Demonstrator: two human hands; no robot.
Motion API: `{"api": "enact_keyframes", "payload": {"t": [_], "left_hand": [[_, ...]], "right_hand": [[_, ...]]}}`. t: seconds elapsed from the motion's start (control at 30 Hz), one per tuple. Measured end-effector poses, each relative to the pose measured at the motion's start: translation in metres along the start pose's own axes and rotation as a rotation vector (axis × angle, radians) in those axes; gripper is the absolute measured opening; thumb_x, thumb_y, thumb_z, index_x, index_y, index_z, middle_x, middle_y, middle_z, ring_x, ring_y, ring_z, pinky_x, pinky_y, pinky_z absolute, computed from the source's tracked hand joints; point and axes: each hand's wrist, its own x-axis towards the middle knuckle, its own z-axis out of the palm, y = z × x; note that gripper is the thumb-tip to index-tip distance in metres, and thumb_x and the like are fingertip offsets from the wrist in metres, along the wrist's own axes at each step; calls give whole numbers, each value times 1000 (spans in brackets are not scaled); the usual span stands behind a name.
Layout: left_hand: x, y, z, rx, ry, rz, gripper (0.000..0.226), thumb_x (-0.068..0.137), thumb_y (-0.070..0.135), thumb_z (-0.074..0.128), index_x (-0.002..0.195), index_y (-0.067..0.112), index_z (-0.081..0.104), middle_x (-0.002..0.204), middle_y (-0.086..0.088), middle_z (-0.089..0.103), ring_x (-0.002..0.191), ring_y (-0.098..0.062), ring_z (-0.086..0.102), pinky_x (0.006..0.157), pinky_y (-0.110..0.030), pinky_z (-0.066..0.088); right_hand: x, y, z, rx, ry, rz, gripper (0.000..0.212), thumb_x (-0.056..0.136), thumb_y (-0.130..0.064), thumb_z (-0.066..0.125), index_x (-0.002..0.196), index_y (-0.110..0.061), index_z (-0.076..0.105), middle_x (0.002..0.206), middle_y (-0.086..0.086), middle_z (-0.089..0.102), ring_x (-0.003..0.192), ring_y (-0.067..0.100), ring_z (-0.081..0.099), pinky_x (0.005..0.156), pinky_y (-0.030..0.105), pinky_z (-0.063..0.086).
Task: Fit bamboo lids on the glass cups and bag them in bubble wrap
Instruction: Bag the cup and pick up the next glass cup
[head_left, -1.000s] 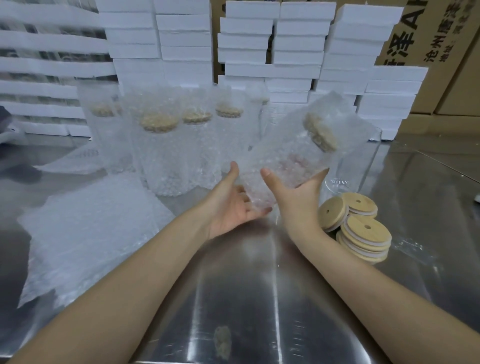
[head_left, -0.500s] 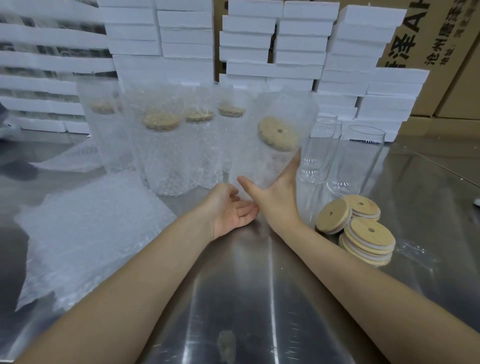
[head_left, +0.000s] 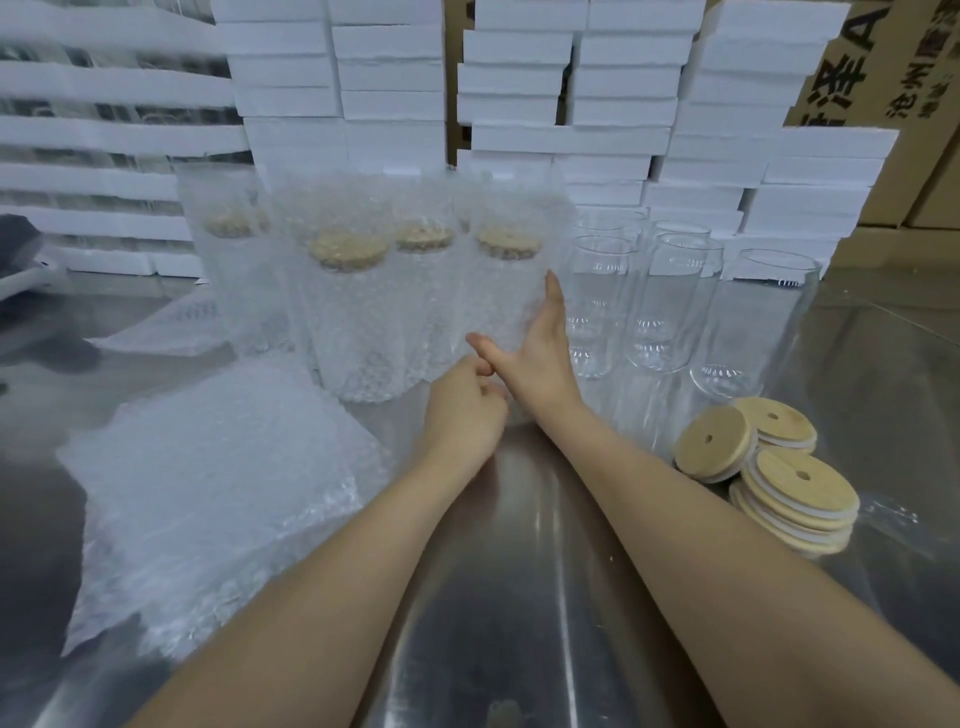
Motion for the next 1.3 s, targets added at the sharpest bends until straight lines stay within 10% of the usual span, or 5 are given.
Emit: {"api": "enact_keyframes", "payload": {"t": [0.33, 0.5, 0.7, 1.03, 1.3], "left_hand": [[-7, 5, -5, 192, -137, 183, 29, 88, 0, 46, 111, 6, 61, 99, -11, 70, 94, -25, 65, 87, -39, 50], [-12, 6, 0, -6, -270, 151, 41, 88, -3, 47, 118, 19, 63, 118, 5, 66, 89, -4, 68, 96, -29, 49], [-13, 5, 5, -96, -245, 95, 34, 90, -1, 50, 107, 26, 61, 107, 13, 66, 83, 4, 66, 67, -9, 45], [-4, -4, 13, -119, -261, 105, 38, 87, -6, 47, 88, 27, 65, 94, 10, 70, 58, 6, 61, 58, -13, 44], [-15, 5, 10, 134, -83, 375, 37, 95, 23, 52, 131, 15, 58, 128, 4, 58, 112, -10, 56, 94, -22, 42]], "right_hand": [[-32, -16, -23, -159, 0, -43, 86, 88, -47, 60, 155, -24, 11, 150, 5, 34, 137, 17, 34, 103, 29, 32], [-47, -18, -50, -228, 360, -46, 48, 83, -18, 59, 129, -9, 47, 118, 6, 52, 109, 21, 51, 88, 43, 46], [-27, 0, -53, -226, 362, 366, 71, 86, -21, 64, 144, -4, 27, 143, 16, 31, 131, 34, 30, 103, 37, 27], [-4, 14, -50, -76, 217, 348, 100, 78, -25, 77, 153, -10, 12, 146, 15, 33, 138, 30, 27, 110, 41, 29], [-35, 4, -62, 44, 300, 291, 84, 68, -14, 80, 139, -16, 35, 135, 3, 34, 129, 21, 35, 93, 23, 33]]}}
